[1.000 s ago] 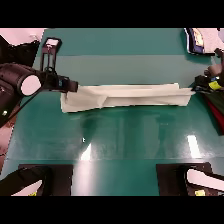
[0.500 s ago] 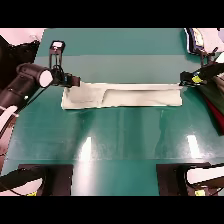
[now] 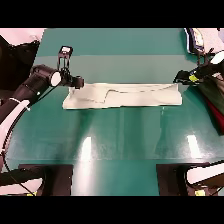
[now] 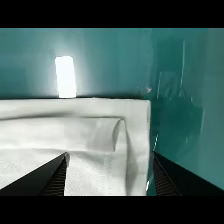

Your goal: Fold the shirts.

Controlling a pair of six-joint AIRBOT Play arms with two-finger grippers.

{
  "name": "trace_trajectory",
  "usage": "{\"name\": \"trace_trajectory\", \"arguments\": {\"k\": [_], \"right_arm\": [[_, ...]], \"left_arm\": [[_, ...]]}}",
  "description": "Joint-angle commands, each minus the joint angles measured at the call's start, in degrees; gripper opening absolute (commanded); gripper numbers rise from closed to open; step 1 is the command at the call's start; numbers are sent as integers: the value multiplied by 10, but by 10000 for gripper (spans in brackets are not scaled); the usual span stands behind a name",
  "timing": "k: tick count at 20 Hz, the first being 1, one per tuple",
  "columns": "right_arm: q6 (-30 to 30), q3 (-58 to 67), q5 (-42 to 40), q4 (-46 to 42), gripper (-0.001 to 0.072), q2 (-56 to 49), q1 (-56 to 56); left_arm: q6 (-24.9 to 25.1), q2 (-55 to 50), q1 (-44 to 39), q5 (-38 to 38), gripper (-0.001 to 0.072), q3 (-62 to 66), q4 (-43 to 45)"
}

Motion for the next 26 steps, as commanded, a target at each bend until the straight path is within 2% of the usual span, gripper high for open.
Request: {"name": "trace_trajectory", "arguments": {"k": [1,3,4,5,6,10,14,22,23,25,26], "right_arm": [[-39,36,78,47,598,2,-32],[-56,38,139,96,598,2,-75],[-58,25,149,110,598,2,-97],[-66,8,150,122,598,2,-117],[-77,-15,141,136,598,1,-135],[-140,-75,118,203,598,-16,-175],[-149,-38,166,238,598,-87,-170],[-150,-14,180,239,591,-135,-119],[-151,-14,178,238,553,-135,-109],[-152,-14,172,238,536,-135,-86],[-166,-14,170,239,400,-135,-76]], "left_arm": [[3,-3,0,-59,571,53,24],[3,-3,0,-89,569,81,18],[3,-3,0,-97,430,85,5],[4,-3,0,-102,205,84,-10],[8,-3,0,-107,32,84,-23],[8,-3,-1,-107,37,84,-60],[7,-3,-1,-116,37,84,-92],[7,-3,-1,-141,36,84,-100],[7,-3,-1,-141,36,84,-101],[7,-3,-1,-141,36,84,-108],[7,-3,-1,-139,35,84,-115]]}}
